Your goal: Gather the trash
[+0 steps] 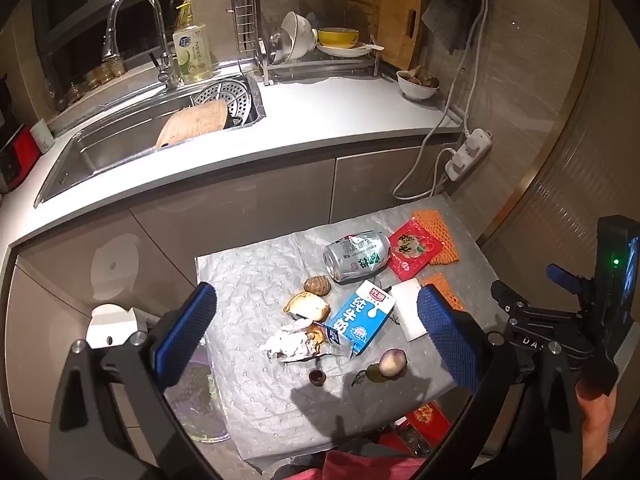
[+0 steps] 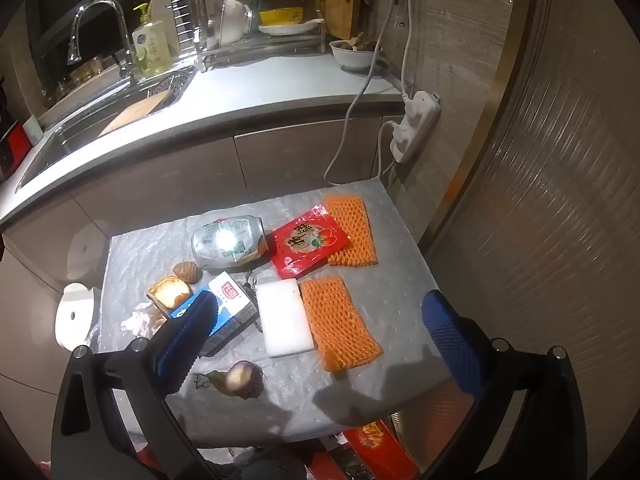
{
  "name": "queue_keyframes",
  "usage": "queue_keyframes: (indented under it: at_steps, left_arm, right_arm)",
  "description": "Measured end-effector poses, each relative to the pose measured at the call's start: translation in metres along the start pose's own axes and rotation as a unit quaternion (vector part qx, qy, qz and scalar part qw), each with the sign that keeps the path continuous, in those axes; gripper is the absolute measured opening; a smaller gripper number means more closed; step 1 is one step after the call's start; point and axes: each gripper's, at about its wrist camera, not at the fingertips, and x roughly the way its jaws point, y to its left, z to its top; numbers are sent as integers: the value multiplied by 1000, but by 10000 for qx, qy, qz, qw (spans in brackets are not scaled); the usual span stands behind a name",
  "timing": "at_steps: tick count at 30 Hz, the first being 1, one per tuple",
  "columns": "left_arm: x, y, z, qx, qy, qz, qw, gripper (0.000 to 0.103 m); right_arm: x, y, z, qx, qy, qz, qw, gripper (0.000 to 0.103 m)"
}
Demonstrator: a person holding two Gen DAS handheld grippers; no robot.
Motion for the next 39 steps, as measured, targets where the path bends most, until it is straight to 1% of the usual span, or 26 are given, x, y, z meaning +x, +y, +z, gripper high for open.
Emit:
queue_keyframes:
  at_steps: [4,8,9,19,39]
  left_arm:
    - [1,1,-2,102,53,-27,9999,97]
    - [2,10,-12,83,56,-43,9999,97]
    - [6,4,-6,71,121,36,9999,97]
    - [7,2,-6,41,131,116,9998,97]
    - [13,2,-5,8,152,112,9998,97]
  right_arm:
    - [0,0,1,39,16,4,10000,101]
    - [1,7,-2,-19,21,13,10000,101]
    - [3,6,0,-28,58,32,10000,101]
    - [3,10,1,-131,124,53,9998,101]
    - [7,14,4,-168,175,165,9996,101]
